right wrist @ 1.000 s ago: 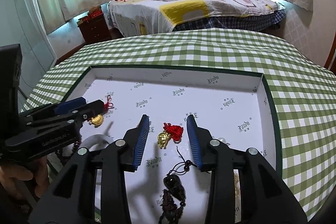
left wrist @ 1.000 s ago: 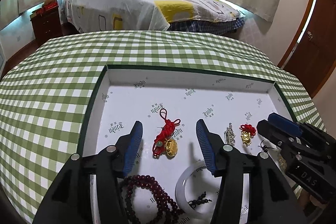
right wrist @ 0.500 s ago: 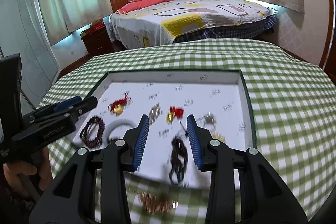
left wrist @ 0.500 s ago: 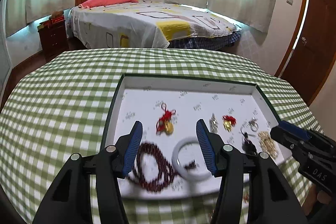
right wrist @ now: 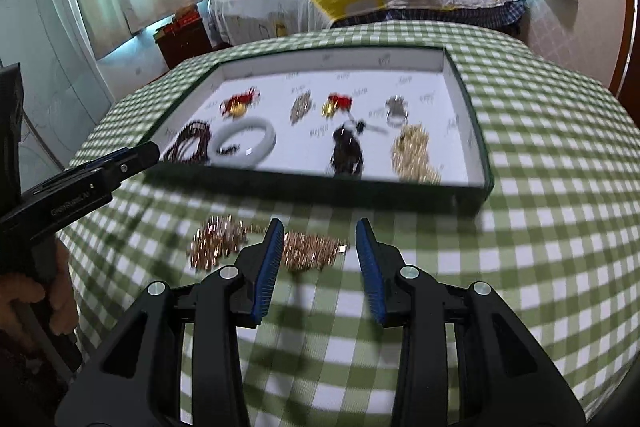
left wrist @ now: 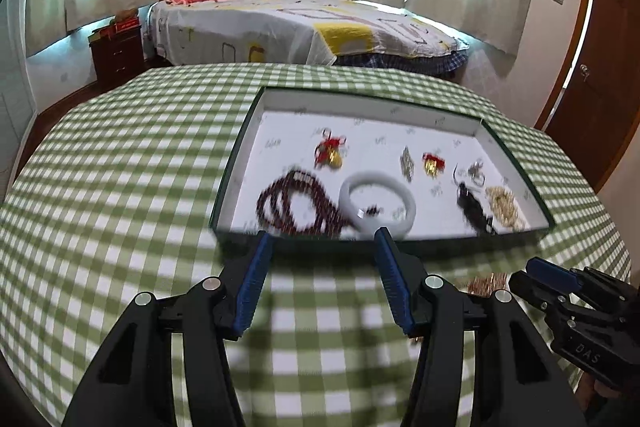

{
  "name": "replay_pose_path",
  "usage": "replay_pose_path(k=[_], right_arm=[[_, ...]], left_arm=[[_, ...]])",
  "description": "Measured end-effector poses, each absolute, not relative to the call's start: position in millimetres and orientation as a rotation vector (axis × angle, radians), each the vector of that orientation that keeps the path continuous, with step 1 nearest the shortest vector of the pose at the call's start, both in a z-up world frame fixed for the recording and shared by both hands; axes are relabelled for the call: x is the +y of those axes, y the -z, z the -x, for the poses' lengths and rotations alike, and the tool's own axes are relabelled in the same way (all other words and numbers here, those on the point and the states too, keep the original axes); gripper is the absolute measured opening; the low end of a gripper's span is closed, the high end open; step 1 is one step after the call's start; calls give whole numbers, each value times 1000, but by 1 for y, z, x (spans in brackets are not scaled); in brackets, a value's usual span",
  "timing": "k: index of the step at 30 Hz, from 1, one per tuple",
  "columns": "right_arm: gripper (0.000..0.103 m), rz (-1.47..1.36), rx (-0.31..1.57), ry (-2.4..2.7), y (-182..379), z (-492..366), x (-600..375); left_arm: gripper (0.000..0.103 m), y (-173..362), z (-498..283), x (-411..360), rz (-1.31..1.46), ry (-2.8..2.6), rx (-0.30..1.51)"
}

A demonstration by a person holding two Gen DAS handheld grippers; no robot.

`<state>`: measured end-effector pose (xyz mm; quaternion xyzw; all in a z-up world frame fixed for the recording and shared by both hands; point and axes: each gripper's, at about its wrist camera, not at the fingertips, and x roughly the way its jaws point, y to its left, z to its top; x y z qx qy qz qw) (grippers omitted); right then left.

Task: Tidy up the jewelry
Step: 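Grasp the gold chain with the right tool while the left tool grasps the pearl-flower necklace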

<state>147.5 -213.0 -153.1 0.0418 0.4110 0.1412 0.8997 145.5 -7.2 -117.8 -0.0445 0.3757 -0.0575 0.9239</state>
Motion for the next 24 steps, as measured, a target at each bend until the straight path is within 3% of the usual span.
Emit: replay_pose_path(k=[12,16,21,24], right_arm=[[38,-54,875,-307,167,-149,-199],[45,-43,875,-293,168,-152,-198],[46,-9,871,-294,169,-156,-191],[33,29,862,-283,170,-155,-188]], left_arm=[[53,131,-129,0,104,95,805],[53,133,-129,0,102,97,806],[53,137,-129,0,104,96,819],[53,138,-129,-1,104,96,821]])
